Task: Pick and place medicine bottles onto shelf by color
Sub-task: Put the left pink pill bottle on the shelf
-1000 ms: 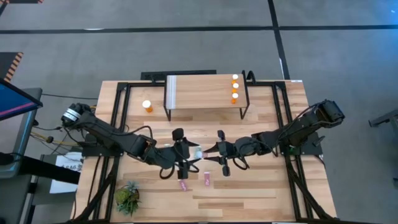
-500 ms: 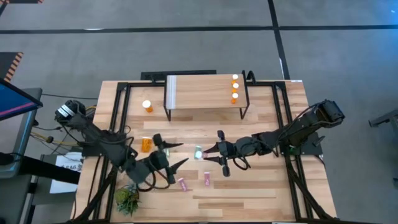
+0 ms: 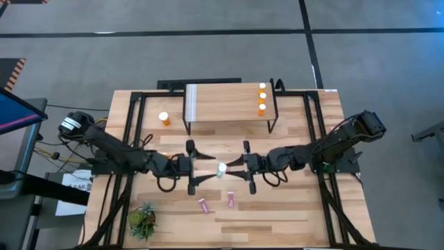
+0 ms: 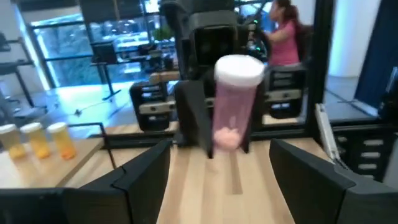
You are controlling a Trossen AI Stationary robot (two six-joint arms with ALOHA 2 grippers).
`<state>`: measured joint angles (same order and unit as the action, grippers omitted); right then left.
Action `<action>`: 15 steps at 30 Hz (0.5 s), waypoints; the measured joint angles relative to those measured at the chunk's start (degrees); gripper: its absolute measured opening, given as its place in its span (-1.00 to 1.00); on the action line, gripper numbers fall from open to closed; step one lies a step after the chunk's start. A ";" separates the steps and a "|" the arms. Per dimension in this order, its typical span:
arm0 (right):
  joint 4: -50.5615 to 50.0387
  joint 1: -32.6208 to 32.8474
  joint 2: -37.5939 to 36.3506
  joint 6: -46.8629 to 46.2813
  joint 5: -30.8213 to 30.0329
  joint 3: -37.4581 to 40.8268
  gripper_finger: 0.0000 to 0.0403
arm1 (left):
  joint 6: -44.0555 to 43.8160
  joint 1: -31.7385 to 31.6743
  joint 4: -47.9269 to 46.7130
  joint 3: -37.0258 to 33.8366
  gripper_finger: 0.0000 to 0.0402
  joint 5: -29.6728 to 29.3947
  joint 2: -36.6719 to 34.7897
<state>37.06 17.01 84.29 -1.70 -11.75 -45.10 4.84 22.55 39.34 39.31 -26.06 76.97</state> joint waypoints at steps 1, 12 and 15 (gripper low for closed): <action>0.44 -0.32 0.00 -0.28 0.02 0.00 -0.44 | -0.04 -0.57 1.80 0.02 0.31 0.75 0.29; 1.58 -3.90 -0.02 -3.41 4.31 0.00 -0.44 | -1.10 -5.53 7.36 0.20 0.31 9.65 2.98; 1.79 -4.04 -0.02 -2.78 4.54 0.00 -0.44 | -2.14 -5.80 7.24 0.20 0.31 9.74 2.98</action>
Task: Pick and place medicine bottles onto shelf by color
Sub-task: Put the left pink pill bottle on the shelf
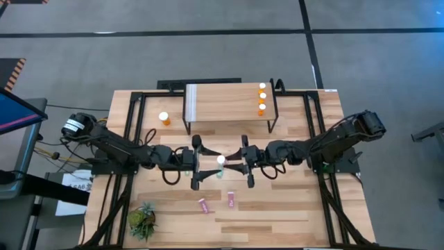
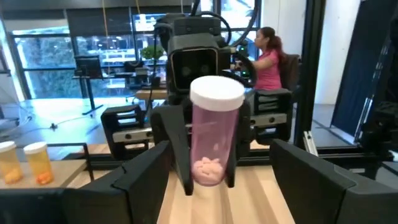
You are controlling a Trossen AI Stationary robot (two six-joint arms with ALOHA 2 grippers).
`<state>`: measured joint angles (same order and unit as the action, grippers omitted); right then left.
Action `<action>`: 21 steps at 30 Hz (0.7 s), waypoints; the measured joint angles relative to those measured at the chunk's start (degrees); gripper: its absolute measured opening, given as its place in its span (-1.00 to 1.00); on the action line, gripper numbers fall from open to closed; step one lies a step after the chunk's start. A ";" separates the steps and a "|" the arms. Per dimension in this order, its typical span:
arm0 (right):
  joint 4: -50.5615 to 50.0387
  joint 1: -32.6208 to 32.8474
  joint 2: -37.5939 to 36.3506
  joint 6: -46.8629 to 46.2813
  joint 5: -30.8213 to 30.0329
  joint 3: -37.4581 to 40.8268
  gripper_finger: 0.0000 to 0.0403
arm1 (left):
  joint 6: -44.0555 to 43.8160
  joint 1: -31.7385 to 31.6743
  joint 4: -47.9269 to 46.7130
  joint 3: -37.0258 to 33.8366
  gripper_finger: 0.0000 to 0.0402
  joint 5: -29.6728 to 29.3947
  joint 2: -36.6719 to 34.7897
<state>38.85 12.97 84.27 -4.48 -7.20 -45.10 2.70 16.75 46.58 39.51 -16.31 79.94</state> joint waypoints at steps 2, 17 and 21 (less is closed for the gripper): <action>0.44 -0.02 0.00 -0.03 0.58 0.00 -0.44 | -0.06 -0.04 -0.52 0.00 0.31 -0.11 0.20; 0.70 0.00 0.39 -3.01 0.83 -0.02 -0.44 | 1.61 -0.52 10.92 0.02 0.31 -3.14 6.47; 0.40 0.00 0.39 -3.04 0.83 -0.02 -0.44 | 3.26 -0.34 10.91 0.02 0.22 -4.03 6.47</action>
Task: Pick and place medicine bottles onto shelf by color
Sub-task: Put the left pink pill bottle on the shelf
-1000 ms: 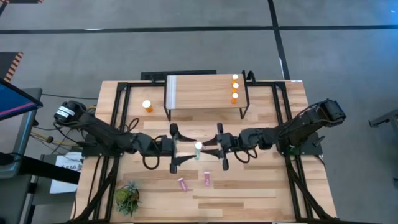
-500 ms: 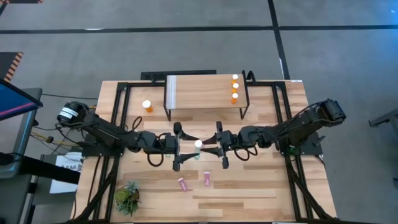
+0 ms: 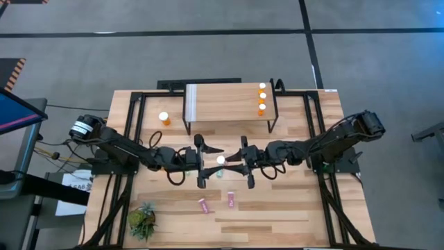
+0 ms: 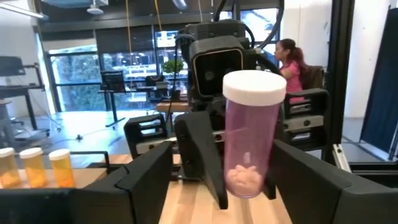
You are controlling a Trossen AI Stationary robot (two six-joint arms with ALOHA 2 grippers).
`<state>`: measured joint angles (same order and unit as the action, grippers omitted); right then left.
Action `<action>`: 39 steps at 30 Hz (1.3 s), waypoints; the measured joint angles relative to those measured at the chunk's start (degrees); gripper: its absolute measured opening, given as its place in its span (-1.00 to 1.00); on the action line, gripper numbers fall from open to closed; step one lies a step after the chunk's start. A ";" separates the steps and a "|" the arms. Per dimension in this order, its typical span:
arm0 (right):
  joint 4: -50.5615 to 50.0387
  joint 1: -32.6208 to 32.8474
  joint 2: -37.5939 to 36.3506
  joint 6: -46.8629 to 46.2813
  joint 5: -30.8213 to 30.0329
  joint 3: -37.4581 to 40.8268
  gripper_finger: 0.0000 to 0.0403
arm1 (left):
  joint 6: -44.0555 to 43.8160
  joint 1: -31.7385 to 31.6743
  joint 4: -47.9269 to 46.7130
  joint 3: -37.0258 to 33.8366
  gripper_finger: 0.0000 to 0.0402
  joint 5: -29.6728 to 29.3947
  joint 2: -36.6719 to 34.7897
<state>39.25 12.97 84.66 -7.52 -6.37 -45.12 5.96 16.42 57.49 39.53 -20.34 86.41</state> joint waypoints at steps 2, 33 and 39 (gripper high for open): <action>-0.13 0.00 0.00 -0.01 0.00 0.00 -0.44 | 0.04 0.08 -0.08 0.00 0.12 0.16 0.00; -10.23 -1.54 0.00 -4.49 -1.36 -0.02 -0.12 | -0.42 1.65 -10.34 0.09 -0.56 -5.38 -5.98; -15.66 -3.00 -1.70 -4.22 -1.38 0.00 -0.05 | -3.06 2.28 -26.81 0.09 -0.56 -11.40 -10.10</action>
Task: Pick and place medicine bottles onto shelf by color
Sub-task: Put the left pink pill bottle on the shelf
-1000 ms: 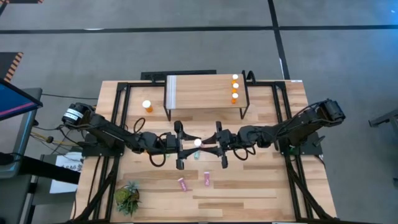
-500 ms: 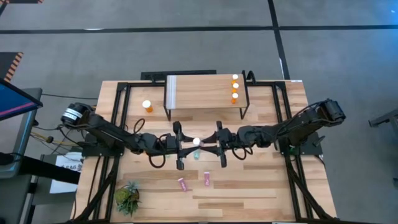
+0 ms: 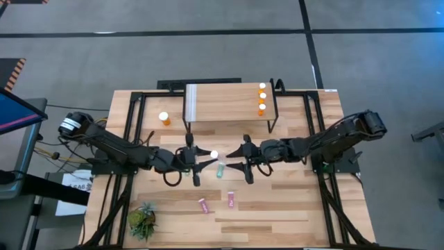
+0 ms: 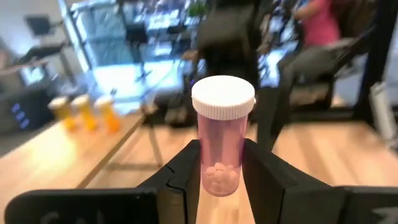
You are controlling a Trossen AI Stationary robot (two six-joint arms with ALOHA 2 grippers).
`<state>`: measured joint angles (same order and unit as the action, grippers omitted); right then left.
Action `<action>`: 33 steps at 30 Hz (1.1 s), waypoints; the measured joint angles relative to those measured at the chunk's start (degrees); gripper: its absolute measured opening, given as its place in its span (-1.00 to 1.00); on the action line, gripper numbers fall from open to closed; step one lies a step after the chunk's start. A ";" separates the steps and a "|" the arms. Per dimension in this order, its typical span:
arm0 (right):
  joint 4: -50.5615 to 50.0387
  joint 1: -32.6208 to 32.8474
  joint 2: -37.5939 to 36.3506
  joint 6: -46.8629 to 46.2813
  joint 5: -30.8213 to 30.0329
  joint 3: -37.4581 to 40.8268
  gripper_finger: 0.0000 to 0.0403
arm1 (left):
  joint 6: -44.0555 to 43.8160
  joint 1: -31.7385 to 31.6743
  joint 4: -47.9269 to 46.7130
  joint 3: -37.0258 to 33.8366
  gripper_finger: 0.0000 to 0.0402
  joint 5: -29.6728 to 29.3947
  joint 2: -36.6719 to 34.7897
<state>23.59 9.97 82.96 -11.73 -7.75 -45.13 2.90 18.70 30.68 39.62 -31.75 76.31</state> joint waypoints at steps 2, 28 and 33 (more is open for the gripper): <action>-1.96 -0.80 -1.28 1.41 0.00 -0.06 -0.05 | -3.32 -0.04 -6.46 0.00 -0.56 -1.68 -1.32; -20.85 -4.53 -2.37 1.53 2.39 -8.33 0.03 | -13.25 -3.32 -17.18 -0.04 -0.57 4.56 -1.22; -33.10 -3.97 -2.09 3.87 2.47 -18.30 0.05 | -13.25 -3.32 -16.72 -0.04 -0.57 4.59 -1.22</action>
<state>-9.52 6.00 80.87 -7.87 -5.28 -63.43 -10.35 15.38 13.96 39.57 -27.16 75.09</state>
